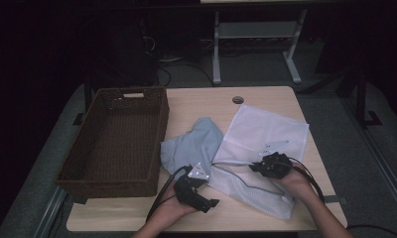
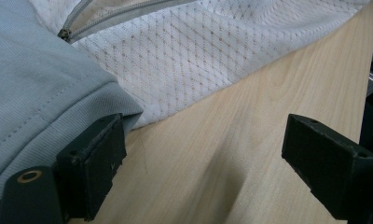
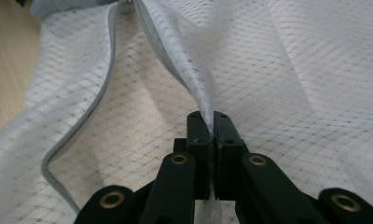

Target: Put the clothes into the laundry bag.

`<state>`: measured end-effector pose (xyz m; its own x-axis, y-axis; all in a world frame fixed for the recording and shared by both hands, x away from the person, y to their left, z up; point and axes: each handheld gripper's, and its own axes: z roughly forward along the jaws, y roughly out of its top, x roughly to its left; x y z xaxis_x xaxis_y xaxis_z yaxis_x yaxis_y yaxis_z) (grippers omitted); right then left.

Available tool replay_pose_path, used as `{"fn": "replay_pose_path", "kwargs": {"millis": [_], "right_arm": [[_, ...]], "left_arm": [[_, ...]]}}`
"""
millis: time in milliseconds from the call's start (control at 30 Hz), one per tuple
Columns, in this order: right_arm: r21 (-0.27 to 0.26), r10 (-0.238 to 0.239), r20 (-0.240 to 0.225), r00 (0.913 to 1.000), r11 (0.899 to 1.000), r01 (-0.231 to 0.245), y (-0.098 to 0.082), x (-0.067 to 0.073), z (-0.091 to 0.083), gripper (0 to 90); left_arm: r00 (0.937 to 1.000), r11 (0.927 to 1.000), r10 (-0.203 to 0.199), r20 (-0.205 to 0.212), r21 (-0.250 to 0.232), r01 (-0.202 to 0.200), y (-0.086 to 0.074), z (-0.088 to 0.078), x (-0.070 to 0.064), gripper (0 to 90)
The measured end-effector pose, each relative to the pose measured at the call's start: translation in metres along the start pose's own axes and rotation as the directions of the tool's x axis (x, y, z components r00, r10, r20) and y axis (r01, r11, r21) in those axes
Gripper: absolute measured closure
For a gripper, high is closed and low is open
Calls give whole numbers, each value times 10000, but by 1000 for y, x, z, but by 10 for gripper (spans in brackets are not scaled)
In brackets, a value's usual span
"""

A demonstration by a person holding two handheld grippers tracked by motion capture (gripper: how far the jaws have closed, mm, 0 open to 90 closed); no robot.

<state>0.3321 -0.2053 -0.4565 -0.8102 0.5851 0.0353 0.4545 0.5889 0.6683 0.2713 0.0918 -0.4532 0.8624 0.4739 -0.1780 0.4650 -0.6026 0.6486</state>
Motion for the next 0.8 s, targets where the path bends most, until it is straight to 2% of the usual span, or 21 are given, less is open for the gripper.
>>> {"fn": "replay_pose_path", "kwargs": {"millis": [133,367,433,533,633,800], "right_arm": [[-180,322,-138,9994,9993,-324,4,-3,-5,869],[-225,346,-30,9994,9991,-346,15,-9,-13,870],[-301,544,-105,9985,9981,-547,19,-10,-16,869],[-332,489,-16,9988,9983,-489,22,-12,-19,869],[-691,600,-8,9982,9958,-599,28,-16,-27,870],[-853,615,75,9981,9945,-607,36,-20,-35,871]], "left_arm": [[10000,10000,-9,-32,-23,9,0,-2,0,129],[10000,10000,17,-63,-69,-18,1,-2,0,129],[10000,10000,17,-55,-80,-17,0,-2,0,129],[10000,10000,-3,-47,-85,2,0,-2,0,129],[10000,9999,1,-44,-108,-1,0,-2,0,129],[10000,9999,12,-50,-123,-12,1,-3,0,129]]}}
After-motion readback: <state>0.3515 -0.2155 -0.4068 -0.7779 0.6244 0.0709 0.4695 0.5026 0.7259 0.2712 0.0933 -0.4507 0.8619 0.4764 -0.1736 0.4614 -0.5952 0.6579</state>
